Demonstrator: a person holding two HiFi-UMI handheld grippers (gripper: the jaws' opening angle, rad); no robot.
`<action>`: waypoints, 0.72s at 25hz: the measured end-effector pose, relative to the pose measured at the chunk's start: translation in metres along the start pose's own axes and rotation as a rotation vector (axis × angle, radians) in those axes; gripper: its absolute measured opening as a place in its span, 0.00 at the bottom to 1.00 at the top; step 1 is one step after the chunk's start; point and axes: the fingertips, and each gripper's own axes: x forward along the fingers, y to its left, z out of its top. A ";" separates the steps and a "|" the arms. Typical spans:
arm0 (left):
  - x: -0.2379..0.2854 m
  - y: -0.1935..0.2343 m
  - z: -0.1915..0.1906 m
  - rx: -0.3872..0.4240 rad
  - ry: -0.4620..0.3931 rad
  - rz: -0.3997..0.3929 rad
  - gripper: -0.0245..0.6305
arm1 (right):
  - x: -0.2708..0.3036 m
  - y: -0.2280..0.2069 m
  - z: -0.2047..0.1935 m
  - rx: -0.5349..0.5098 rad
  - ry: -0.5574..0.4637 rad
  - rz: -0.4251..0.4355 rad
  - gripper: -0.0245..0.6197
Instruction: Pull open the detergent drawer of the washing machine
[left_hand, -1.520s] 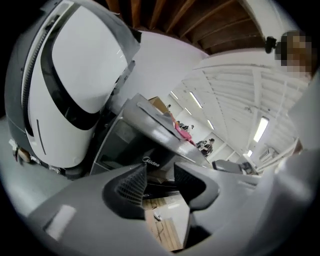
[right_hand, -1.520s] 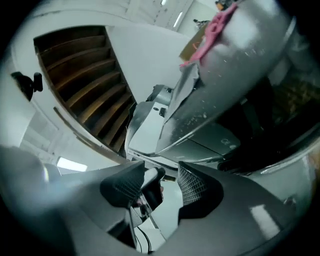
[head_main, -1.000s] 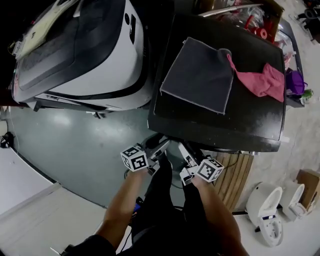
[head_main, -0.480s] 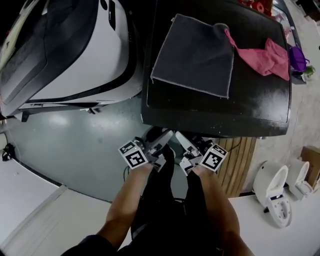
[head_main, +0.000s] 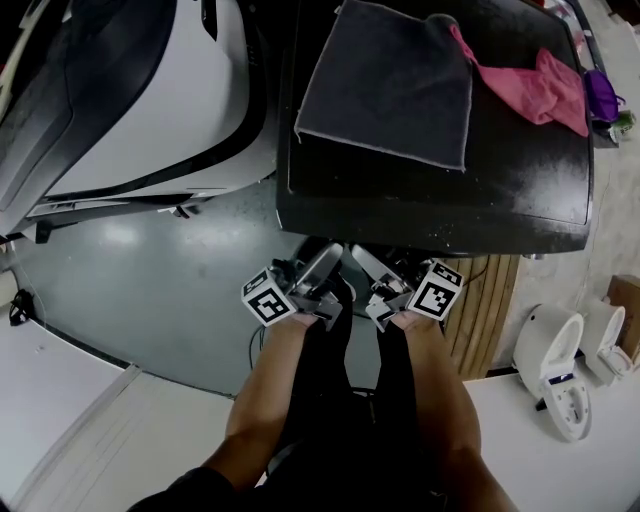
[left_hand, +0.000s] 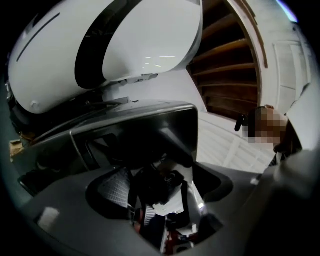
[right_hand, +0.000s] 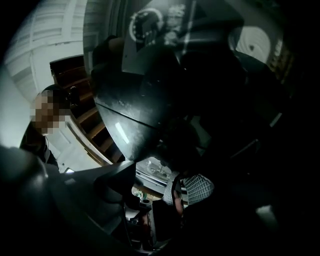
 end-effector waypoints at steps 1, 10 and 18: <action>-0.001 0.000 0.001 -0.009 -0.005 -0.003 0.69 | 0.000 0.000 0.000 0.002 0.004 0.005 0.50; -0.013 -0.004 -0.008 -0.010 0.051 -0.023 0.60 | -0.009 0.007 -0.010 0.016 0.047 0.037 0.43; -0.048 -0.015 -0.030 -0.064 0.114 0.004 0.60 | -0.029 0.021 -0.039 0.055 0.063 0.013 0.43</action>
